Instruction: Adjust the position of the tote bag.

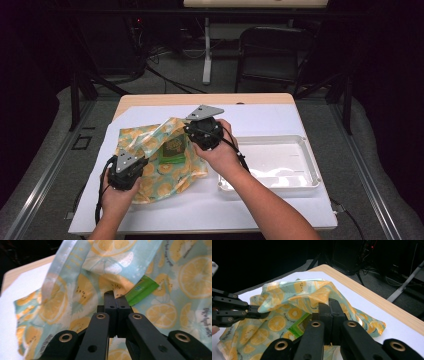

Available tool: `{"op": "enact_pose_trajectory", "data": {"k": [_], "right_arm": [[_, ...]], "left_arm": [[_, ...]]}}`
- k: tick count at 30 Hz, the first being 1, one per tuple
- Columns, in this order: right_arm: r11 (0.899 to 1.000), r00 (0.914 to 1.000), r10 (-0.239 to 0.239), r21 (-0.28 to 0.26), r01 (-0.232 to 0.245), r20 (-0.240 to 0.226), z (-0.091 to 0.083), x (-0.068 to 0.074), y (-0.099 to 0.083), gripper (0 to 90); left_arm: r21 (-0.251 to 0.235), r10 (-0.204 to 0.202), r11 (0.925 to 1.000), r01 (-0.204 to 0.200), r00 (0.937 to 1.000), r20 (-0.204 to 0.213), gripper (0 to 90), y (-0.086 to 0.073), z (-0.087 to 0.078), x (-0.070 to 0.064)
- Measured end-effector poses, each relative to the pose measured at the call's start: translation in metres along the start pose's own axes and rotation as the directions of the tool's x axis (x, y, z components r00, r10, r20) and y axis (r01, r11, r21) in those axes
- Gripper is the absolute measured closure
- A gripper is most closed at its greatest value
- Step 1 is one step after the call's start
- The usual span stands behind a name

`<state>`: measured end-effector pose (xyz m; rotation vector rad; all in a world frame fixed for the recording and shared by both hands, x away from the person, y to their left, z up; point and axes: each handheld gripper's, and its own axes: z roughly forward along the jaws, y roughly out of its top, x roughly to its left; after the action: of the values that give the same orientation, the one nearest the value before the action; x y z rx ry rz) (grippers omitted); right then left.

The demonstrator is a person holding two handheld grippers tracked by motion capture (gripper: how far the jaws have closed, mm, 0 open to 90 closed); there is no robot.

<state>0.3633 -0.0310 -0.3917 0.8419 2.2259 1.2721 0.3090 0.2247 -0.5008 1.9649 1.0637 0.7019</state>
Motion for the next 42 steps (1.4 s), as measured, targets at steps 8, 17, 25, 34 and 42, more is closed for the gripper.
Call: {"op": "enact_pose_trajectory", "data": {"k": [8,17,25,34,42], "right_arm": [[1.0,1.0,0.004,-0.01,-0.004,0.001,-0.002,0.002,0.002,90.0],[1.0,1.0,-0.004,-0.008,0.005,0.008,0.0,0.006,0.002,90.0],[1.0,0.9997,-0.012,-0.005,0.012,0.022,0.001,0.01,0.002,90.0],[1.0,0.999,-0.013,0.006,0.013,0.042,0.002,0.006,-0.001,90.0],[1.0,0.9988,-0.023,0.013,0.023,0.044,0.007,0.008,-0.004,90.0]], "left_arm": [[0.035,0.017,0.9992,-0.018,0.999,0.04,90.0,0.002,0.012,-0.002],[0.09,0.053,0.9941,-0.06,0.9956,0.078,90.0,0.012,0.035,0.002],[0.088,0.044,0.9947,-0.053,0.9941,0.1,90.0,0.027,0.06,0.007],[0.071,0.014,0.9973,-0.02,0.9965,0.083,90.0,0.039,0.078,0.018],[0.047,-0.022,0.9987,0.021,0.9992,0.033,90.0,0.051,0.086,0.038]]}}
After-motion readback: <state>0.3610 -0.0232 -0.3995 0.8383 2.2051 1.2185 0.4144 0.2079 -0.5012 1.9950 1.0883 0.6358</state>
